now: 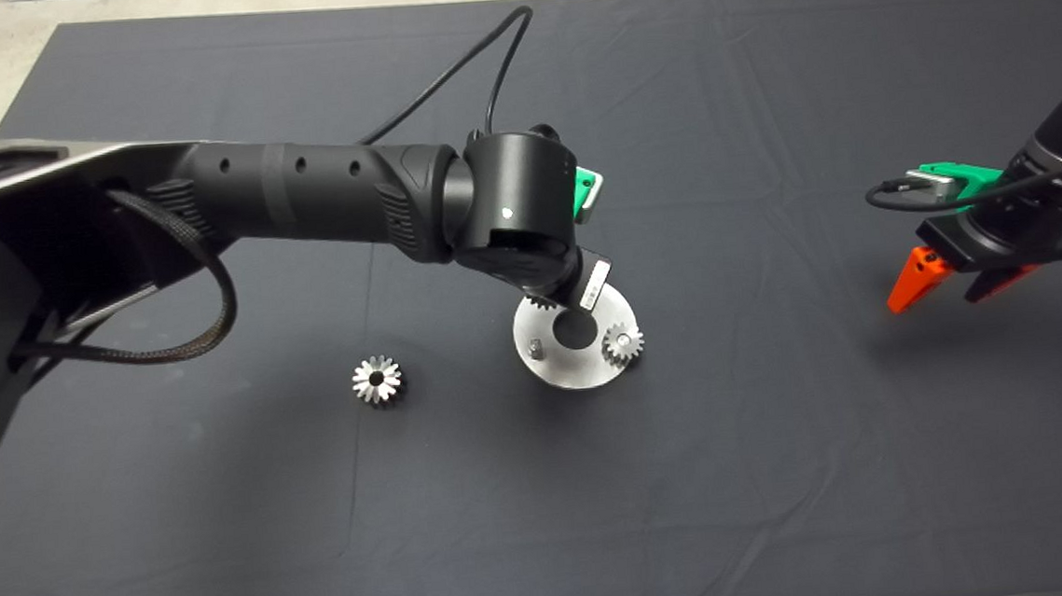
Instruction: Remove an incorrectly installed larger gear and replace it with the correct smaller gear
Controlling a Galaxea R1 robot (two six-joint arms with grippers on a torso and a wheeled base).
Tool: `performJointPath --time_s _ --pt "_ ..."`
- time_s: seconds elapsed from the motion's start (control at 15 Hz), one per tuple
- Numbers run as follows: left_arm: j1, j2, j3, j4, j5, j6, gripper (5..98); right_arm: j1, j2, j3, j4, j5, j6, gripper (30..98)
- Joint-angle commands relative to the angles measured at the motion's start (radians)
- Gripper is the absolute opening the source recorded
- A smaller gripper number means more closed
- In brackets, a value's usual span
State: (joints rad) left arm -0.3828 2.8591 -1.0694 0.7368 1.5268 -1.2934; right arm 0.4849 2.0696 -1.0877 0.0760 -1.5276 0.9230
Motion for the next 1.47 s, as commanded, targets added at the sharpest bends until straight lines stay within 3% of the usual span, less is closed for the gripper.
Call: performJointPath --time_s 0.0,0.2,0.4,0.6,0.73,0.87,1.4 --pt "-0.028 -0.014 0.033 -0.002 0.053 -0.056 24.9 0.015 -0.007 0.005 0.030 -0.099 -0.012 79.2" --pt "-0.018 -0.056 0.065 0.000 0.053 -0.064 24.8 0.017 -0.007 0.002 0.030 -0.098 -0.021 79.2" --pt "0.011 -0.080 0.086 0.006 0.053 -0.124 24.8 0.015 0.002 -0.004 0.030 -0.098 -0.023 79.2" --pt "0.029 -0.111 0.159 0.014 0.053 -0.190 24.6 0.017 0.002 -0.007 0.030 -0.098 -0.024 79.2" --pt "0.033 -0.117 0.191 0.021 0.055 -0.211 24.3 0.017 0.002 -0.009 0.030 -0.098 -0.026 79.2" --pt "0.042 -0.126 0.224 0.056 0.055 -0.257 24.2 0.017 0.002 -0.008 0.030 -0.098 -0.026 79.2" --pt "0.059 -0.126 0.200 0.157 0.055 -0.327 24.2 0.018 -0.001 0.002 0.031 -0.100 -0.024 79.2"
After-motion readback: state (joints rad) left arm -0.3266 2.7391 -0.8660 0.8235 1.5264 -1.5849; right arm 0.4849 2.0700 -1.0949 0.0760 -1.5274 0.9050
